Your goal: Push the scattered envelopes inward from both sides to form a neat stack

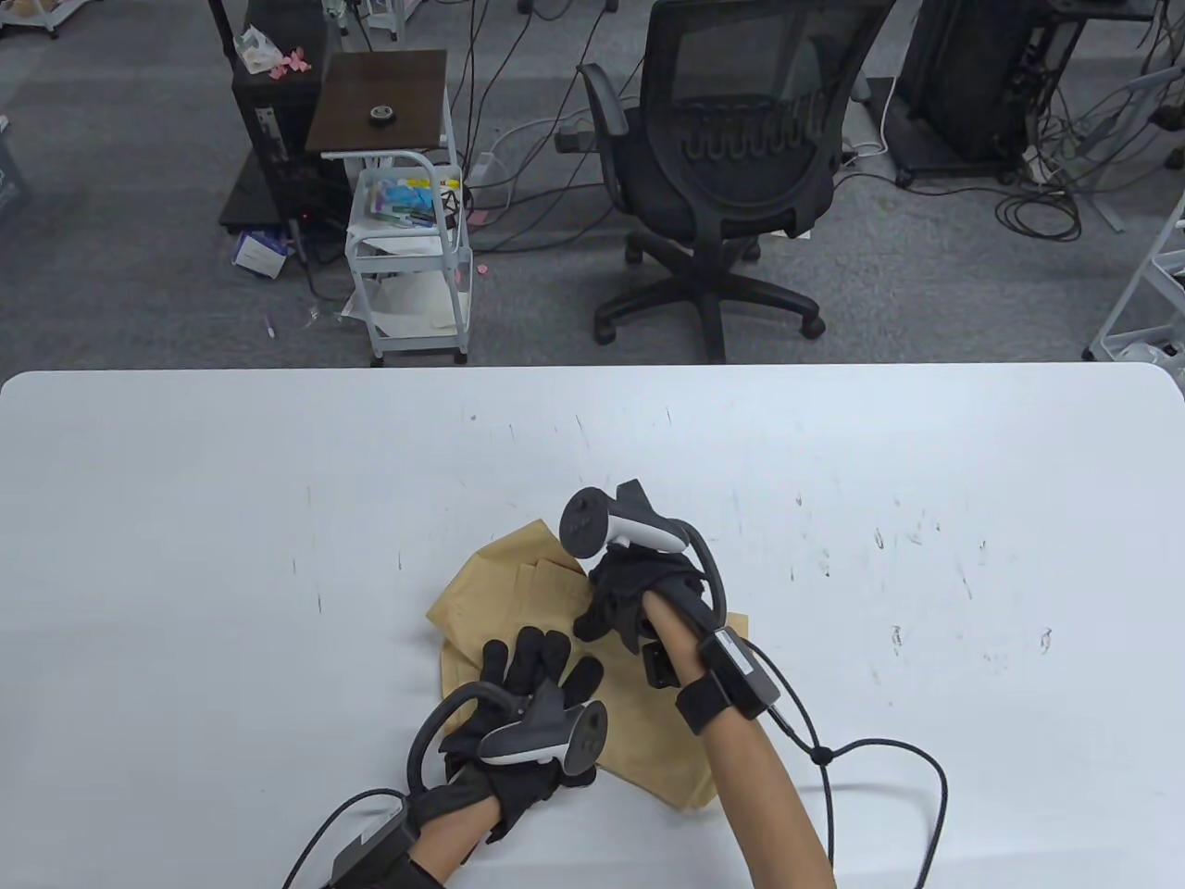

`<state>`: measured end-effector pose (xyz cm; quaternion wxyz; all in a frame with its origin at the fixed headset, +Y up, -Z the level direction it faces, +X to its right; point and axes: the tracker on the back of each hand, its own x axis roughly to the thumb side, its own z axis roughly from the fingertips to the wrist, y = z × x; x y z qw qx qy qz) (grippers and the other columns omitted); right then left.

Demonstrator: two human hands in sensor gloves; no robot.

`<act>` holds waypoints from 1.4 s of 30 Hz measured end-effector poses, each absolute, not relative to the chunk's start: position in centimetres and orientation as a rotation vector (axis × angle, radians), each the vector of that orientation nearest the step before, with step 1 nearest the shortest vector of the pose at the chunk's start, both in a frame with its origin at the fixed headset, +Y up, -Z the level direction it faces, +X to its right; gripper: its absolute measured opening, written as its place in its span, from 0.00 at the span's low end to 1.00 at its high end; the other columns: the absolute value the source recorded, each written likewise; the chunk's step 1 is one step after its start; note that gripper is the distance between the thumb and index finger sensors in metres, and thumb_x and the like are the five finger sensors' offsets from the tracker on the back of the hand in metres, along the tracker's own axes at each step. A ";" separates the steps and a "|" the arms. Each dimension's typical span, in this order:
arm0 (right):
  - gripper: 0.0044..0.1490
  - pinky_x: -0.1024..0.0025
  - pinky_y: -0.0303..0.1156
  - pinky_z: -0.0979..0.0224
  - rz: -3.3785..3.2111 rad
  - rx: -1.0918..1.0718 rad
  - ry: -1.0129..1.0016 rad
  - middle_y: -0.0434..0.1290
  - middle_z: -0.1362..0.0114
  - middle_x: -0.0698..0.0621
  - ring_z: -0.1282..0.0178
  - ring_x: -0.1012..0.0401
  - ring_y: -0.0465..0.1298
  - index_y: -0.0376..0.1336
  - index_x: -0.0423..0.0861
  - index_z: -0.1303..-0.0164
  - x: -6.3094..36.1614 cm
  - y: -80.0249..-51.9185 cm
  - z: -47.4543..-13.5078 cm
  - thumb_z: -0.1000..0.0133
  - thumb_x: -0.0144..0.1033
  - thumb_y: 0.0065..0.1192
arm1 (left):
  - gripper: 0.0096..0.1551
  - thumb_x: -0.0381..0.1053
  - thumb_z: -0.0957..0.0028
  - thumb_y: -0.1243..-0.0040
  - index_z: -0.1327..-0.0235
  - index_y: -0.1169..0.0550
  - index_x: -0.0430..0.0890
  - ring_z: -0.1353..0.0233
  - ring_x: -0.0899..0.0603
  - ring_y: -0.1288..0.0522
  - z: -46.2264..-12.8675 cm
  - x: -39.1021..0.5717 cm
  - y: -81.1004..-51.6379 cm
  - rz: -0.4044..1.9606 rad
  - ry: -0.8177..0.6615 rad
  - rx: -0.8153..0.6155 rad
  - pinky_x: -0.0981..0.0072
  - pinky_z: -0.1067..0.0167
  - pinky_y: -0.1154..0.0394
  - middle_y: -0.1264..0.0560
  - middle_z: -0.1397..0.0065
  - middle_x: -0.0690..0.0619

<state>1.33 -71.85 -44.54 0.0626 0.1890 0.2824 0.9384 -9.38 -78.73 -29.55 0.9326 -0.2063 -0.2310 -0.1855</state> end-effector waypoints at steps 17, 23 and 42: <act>0.58 0.28 0.58 0.26 3.044 0.882 -0.200 0.74 0.42 0.55 0.39 0.54 0.79 0.39 0.37 0.23 6.7 -65.3 -38.7 0.54 0.36 0.69 | 0.66 0.71 0.53 0.53 0.35 0.80 0.46 0.22 0.26 0.75 -33.6 -25.3 -73.9 0.811 -0.238 0.010 0.23 0.28 0.67 0.79 0.25 0.37; 0.56 0.29 0.60 0.26 2.957 0.982 -0.235 0.76 0.45 0.59 0.41 0.57 0.81 0.47 0.36 0.24 6.2 -63.8 -37.0 0.57 0.39 0.72 | 0.66 0.71 0.51 0.52 0.36 0.81 0.51 0.24 0.28 0.82 -35.0 -24.4 -77.7 0.734 -0.302 -0.434 0.23 0.30 0.73 0.82 0.24 0.42; 0.36 0.29 0.58 0.25 2.979 1.049 0.121 0.78 0.36 0.51 0.33 0.48 0.77 0.62 0.47 0.32 6.9 -62.8 -36.7 0.51 0.45 0.67 | 0.50 0.58 0.51 0.40 0.19 0.50 0.55 0.16 0.30 0.64 -35.1 -26.4 -75.4 0.645 -0.394 -0.349 0.25 0.26 0.59 0.56 0.13 0.48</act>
